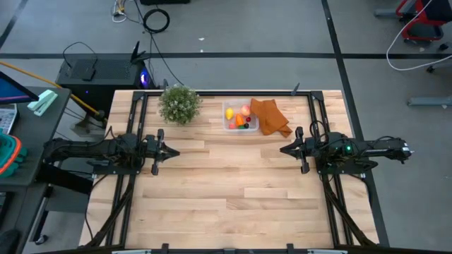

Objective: Pick and placing Produce into tupperware
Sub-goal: Return to Home Position

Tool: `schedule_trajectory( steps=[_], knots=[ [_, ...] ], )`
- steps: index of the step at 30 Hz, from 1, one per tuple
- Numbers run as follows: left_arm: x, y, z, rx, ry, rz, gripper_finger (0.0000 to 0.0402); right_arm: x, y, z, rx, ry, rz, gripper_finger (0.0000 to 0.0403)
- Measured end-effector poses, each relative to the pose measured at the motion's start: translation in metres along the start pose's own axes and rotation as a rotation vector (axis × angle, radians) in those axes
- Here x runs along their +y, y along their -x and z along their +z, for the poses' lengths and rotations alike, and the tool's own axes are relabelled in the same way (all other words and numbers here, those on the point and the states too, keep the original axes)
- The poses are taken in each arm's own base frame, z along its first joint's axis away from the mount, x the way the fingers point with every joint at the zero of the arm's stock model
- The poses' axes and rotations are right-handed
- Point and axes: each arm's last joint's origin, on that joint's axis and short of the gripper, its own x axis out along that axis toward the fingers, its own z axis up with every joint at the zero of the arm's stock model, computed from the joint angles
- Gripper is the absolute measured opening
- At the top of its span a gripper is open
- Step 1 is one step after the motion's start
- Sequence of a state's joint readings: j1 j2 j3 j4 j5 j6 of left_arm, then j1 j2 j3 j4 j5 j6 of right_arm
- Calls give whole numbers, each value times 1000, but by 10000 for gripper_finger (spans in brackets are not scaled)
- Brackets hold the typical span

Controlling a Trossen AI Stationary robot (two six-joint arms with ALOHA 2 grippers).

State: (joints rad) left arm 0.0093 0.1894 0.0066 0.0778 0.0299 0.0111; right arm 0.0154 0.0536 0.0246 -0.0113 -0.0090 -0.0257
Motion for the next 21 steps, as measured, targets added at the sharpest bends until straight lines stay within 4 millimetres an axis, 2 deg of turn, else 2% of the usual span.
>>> schedule_trajectory(
  steps=[14, 21],
  knots=[
    [0, 0, 0, 0, 0, 0, 23, 0, 0, 0, -1, 0, 0, 0],
    [0, 0, 0, 0, 0, 0, 32, 0, 0, 0, 0, 0, 0, 0]
  ],
)
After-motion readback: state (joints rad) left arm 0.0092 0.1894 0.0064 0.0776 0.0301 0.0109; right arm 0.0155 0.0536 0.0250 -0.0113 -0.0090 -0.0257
